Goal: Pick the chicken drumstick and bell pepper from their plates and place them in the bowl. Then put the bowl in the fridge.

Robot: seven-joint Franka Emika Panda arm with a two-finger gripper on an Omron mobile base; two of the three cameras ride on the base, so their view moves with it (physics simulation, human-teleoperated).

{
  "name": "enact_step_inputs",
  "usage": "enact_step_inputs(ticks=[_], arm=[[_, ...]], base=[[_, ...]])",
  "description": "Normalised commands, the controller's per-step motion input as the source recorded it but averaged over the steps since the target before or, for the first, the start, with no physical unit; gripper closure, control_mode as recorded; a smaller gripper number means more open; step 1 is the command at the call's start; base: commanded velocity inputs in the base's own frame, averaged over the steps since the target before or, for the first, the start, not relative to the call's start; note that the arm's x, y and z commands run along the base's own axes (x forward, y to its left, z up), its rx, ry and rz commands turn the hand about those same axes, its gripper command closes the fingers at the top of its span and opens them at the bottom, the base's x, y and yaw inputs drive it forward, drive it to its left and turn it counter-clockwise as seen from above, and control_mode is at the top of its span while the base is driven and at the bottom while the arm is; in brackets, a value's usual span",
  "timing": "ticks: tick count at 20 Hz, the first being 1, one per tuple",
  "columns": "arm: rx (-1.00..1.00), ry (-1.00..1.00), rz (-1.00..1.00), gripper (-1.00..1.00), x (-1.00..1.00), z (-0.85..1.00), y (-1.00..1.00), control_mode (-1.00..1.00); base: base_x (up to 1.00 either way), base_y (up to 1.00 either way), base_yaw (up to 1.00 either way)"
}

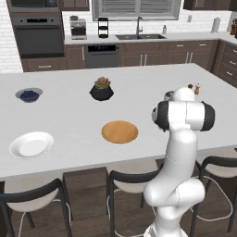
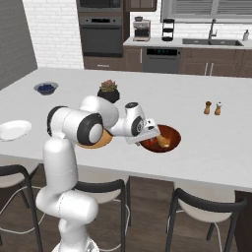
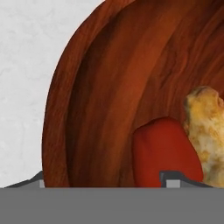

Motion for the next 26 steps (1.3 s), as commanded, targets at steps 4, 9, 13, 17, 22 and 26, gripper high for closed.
enact_step_inputs(ticks=[4, 9, 13, 17, 22, 26], arm=[[0.0, -0.02, 0.0, 1.0, 0.03, -0.22, -0.13, -1.0], [0.0, -0.05, 0.03, 1.0, 0.01, -0.32, -0.04, -1.0], [0.0, -0.08, 0.07, 1.0, 0.0, -0.24, -0.02, -1.0], [0.0, -0.16, 0.1, 1.0, -0.05, -0.12, 0.0, -1.0], [0.0, -0.17, 0.14, 1.0, -0.04, -0.05, 0.0, -1.0], [0.0, -0.07, 0.14, 1.0, 0.08, -0.02, 0.0, -1.0]], base=[[0.0, 0.0, 0.0], [0.0, 0.0, 0.0], [0.0, 0.0, 0.0], [0.0, 0.0, 0.0], [0.0, 0.0, 0.0], [0.0, 0.0, 0.0]])
